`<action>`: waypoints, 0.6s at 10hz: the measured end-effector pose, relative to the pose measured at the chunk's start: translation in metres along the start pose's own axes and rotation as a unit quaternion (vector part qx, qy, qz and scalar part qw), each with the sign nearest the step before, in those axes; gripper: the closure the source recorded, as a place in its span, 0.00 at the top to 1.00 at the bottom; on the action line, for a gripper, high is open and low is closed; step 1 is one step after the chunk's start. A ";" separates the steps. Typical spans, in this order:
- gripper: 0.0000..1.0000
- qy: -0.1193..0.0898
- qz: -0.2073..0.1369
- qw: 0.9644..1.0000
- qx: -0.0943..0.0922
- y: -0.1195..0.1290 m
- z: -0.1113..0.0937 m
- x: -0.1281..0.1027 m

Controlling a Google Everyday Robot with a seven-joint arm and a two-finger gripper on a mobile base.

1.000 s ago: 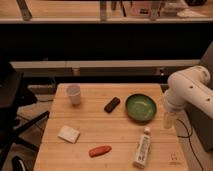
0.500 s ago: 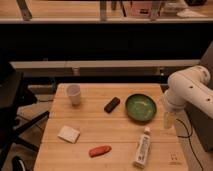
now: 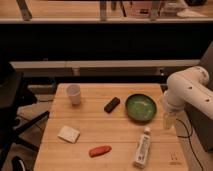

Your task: Drag the pepper across the table

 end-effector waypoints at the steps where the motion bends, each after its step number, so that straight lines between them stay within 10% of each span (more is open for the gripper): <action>1: 0.80 0.000 -0.006 1.000 -0.001 0.003 0.002 -0.011; 6: 0.80 -0.010 -0.058 0.998 -0.008 0.026 0.012 -0.065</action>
